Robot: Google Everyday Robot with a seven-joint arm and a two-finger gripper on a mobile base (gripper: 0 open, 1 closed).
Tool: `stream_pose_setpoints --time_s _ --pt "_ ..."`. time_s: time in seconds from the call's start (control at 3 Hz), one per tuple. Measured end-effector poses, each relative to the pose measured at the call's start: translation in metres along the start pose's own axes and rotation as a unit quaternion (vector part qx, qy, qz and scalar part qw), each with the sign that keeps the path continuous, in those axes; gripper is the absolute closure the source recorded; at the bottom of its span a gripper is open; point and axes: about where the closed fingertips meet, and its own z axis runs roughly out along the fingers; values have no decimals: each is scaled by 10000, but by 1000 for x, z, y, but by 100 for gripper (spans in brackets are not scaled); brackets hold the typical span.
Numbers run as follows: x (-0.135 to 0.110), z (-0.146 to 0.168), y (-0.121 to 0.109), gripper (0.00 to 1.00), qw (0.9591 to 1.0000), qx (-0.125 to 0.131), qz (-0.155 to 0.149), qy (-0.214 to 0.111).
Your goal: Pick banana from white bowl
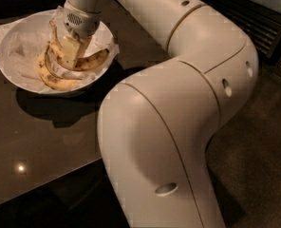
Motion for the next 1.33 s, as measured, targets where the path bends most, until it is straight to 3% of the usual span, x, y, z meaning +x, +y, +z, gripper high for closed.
stream_pose_setpoints --time_s 0.33,0.67,1.33 --pt "4 -32 17 100 9992 306 185 194" --pt "7 -34 15 100 9991 330 247 125" --pt "49 -57 36 100 9970 210 739 28"
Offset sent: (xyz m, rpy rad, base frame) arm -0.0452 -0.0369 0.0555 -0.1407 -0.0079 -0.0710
